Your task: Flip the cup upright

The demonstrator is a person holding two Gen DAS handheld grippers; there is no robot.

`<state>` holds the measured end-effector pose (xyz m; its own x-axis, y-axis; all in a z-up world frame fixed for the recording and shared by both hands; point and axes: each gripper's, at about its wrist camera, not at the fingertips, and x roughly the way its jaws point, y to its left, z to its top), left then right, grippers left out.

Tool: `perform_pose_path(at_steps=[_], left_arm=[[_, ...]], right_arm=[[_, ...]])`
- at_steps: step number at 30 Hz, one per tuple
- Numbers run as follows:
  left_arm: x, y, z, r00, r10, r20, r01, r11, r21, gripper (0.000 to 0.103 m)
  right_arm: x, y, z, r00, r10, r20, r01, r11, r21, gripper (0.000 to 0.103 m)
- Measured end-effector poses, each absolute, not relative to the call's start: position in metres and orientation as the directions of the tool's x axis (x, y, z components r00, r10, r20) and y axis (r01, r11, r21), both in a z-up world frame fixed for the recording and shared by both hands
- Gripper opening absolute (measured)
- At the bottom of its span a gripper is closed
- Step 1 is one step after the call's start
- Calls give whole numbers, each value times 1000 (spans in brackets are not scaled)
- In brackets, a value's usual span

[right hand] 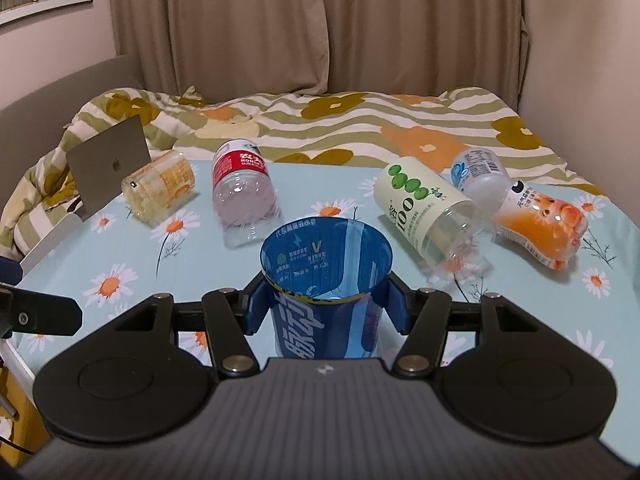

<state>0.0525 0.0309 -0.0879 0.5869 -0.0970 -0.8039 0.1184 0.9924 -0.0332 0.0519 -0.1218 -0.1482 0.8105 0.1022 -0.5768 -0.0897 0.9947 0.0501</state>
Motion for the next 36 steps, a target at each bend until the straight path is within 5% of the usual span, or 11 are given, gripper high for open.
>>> perform_pose_path(at_steps=[7,23,36], left_arm=[[49,29,-78,605,-91,-791,106,994,-33,103],[37,10,-23,699,-91,-710,116,993,-13,103],[17,-9,-21,715,-67,-696,132,990,40,103]], right_arm=[[55,-124,-138,784,118,-610,-81,993,88,103],[14,-174,-47,693,21,-721,12,999,41,103],[-6,-202,-44,608,-40,-793,75,997,7,103]])
